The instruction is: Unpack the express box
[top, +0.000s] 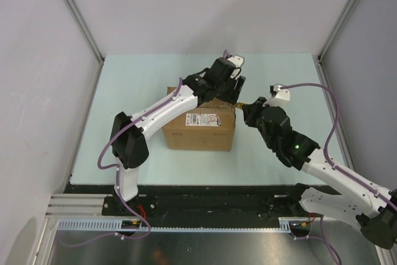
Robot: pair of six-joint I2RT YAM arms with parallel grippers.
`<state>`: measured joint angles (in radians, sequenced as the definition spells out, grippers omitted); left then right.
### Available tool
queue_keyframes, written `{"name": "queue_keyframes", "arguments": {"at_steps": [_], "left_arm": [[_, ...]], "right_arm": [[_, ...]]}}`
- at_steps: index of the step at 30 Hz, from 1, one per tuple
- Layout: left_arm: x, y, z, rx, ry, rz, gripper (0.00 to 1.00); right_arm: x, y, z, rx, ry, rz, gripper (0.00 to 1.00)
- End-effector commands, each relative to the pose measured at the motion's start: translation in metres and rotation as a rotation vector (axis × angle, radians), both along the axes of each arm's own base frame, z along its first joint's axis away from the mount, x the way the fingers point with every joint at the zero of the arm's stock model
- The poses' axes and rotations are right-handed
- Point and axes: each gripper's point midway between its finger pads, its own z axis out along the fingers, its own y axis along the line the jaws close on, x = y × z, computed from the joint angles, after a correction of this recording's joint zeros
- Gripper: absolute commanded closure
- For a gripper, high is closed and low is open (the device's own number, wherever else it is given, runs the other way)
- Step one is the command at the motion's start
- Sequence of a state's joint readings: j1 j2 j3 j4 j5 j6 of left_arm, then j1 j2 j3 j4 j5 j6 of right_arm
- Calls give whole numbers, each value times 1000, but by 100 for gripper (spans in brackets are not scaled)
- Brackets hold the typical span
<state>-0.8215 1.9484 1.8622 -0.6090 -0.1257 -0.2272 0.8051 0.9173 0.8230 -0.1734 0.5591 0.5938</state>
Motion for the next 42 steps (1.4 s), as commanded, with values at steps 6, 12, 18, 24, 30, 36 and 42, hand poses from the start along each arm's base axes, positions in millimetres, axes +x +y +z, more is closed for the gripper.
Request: {"name": "queue_keyframes", "arguments": {"at_steps": [6, 12, 18, 24, 30, 36, 42], "left_arm": [[-1, 14, 2, 45, 7, 15, 34], [0, 14, -4, 55, 16, 16, 40], [-1, 12, -21, 82, 47, 5, 41], [-3, 15, -45, 132, 97, 11, 41], [-9, 16, -69, 179, 149, 15, 45], [-10, 19, -69, 186, 152, 26, 45], [-10, 17, -64, 174, 148, 25, 45]], "right_arm": [[11, 8, 10, 2, -25, 2, 100], [7, 9, 4, 7, 7, 16, 100], [-10, 10, -11, 19, 97, 60, 100], [-22, 9, -24, 12, 161, 77, 100], [-27, 11, -22, 21, 161, 93, 100], [-32, 12, -29, 1, 187, 105, 100], [-35, 14, -29, 15, 195, 110, 100]]}}
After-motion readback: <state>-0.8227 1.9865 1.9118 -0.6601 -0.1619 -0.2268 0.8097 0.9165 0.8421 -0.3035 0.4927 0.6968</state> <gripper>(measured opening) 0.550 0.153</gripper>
